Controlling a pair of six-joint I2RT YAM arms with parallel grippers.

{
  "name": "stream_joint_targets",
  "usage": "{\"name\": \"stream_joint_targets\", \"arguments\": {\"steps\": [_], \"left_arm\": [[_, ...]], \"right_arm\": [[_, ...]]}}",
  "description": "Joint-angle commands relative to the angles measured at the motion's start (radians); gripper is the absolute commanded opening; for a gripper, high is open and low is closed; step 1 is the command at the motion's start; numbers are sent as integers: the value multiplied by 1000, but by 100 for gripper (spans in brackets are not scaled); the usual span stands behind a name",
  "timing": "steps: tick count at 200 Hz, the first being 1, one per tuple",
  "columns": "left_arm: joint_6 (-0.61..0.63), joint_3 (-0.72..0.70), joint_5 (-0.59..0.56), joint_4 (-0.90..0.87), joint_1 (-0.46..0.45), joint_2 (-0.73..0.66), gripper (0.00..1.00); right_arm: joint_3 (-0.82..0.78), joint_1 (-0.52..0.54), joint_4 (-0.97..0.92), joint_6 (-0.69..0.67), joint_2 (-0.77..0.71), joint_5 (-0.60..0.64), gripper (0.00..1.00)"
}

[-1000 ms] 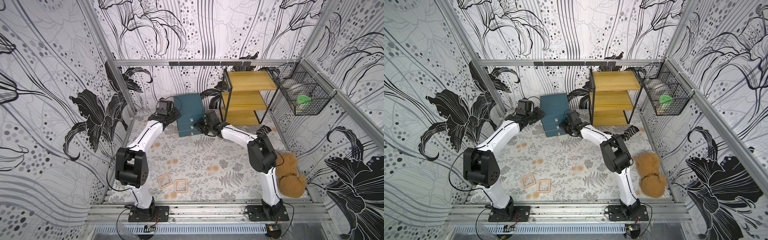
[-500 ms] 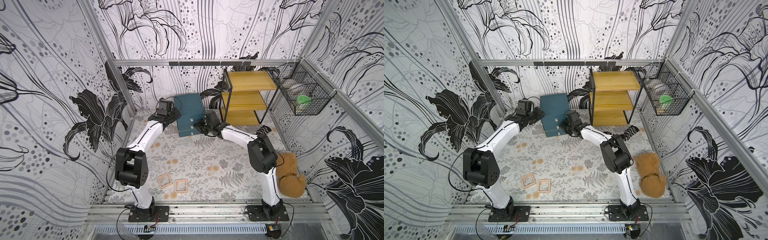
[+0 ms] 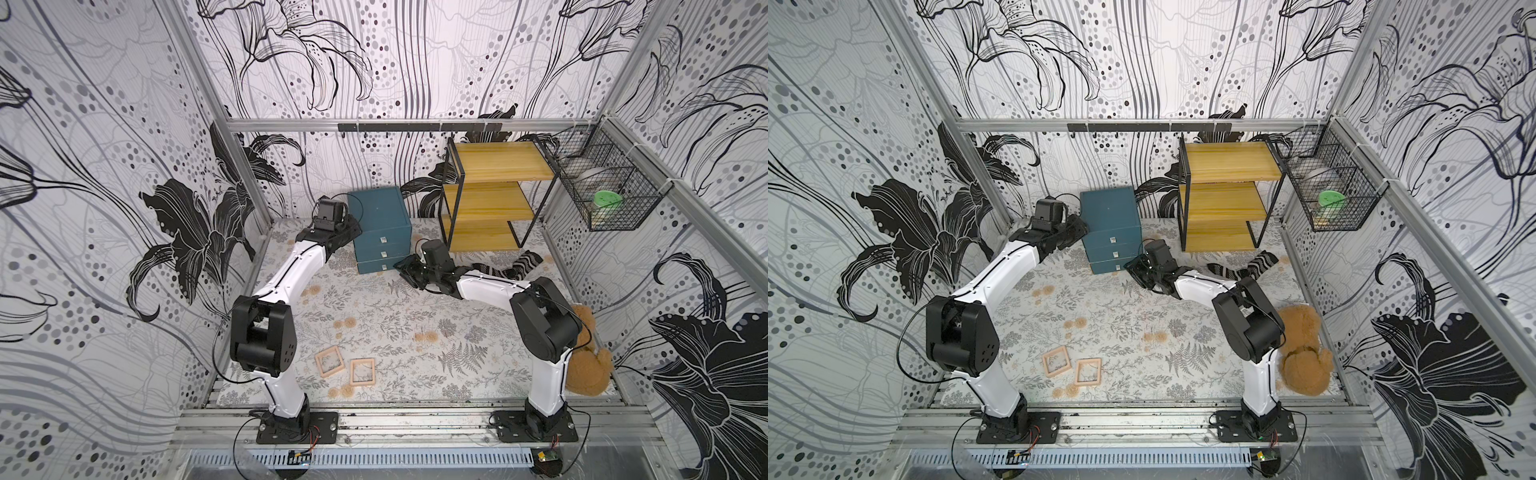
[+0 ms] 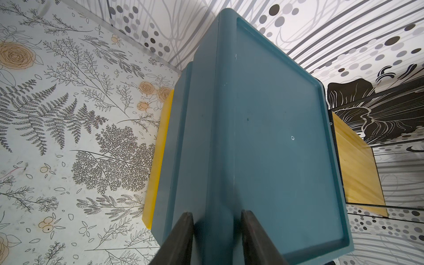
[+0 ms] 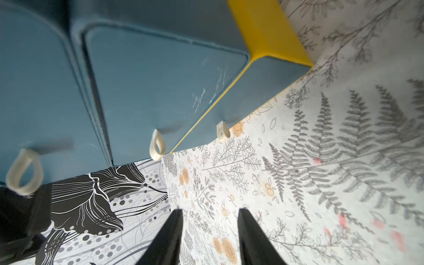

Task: Place the brooch boxes into the drawer by color
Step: Open the drawer in the storage box.

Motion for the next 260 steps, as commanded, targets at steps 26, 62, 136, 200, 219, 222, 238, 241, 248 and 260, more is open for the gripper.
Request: {"name": "stream_joint_targets", "arguments": {"steps": [26, 62, 136, 200, 219, 222, 238, 241, 248, 260], "left_arm": [[9, 15, 19, -61, 0, 7, 39], [10, 21, 21, -61, 0, 14, 39], [13, 33, 24, -64, 0, 23, 39], [13, 24, 23, -64, 0, 20, 39], [16, 25, 23, -66, 0, 20, 39], [15, 25, 24, -66, 0, 20, 39], [15, 27, 23, -66, 0, 21, 39], [15, 26, 22, -66, 1, 21, 39], [15, 27, 24, -66, 0, 22, 39], [16, 29, 24, -66, 0, 23, 39]], "right_arm": [[9, 5, 186, 64, 106, -69, 45], [28, 5, 231, 79, 154, -61, 45], [113, 4, 230, 106, 259, -79, 44], [199, -2, 227, 121, 326, -74, 38], [212, -2, 233, 132, 342, -75, 36], [215, -1, 233, 132, 344, -75, 36], [231, -1, 228, 134, 354, -76, 35], [232, -1, 228, 135, 356, -76, 34], [236, -1, 230, 135, 359, -78, 33], [240, -2, 228, 138, 363, -79, 31]]}}
